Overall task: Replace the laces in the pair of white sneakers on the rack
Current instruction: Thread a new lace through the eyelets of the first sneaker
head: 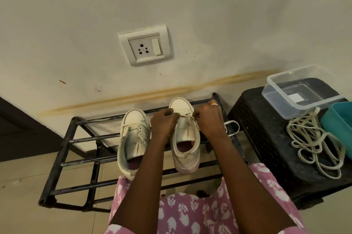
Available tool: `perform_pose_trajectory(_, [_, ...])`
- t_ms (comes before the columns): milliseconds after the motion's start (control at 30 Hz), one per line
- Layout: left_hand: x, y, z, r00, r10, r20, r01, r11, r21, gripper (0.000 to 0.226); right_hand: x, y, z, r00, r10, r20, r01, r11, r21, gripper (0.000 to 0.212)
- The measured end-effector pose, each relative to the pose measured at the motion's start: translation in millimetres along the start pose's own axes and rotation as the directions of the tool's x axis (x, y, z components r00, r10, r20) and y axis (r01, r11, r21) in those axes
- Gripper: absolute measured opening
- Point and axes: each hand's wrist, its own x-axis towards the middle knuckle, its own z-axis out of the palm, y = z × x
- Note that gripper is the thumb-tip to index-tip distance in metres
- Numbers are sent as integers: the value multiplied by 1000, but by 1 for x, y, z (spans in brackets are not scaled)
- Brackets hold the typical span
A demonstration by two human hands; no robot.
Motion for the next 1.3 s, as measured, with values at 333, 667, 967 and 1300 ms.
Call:
perform_pose_trajectory(333, [2, -2, -20, 996, 1, 86, -27, 952, 306, 21, -3, -4, -8, 963, 196, 183, -247, 914, 323, 23])
perform_pose_trajectory(667, [10, -2, -20, 994, -90, 64, 49, 879, 475, 36, -5, -22, -1, 976, 213, 37, -210, 888, 409, 22])
perform_pose_trajectory(967, [3, 1, -25, 993, -57, 102, -7, 840, 542, 35, -6, -37, 7, 958, 278, 74, -287, 905, 314, 18])
perform_pose_trajectory(1300, [-8, 46, -54, 980, 185, 72, -198, 931, 308, 22, -7, -52, -9, 991, 96, 91, -126, 900, 418, 39])
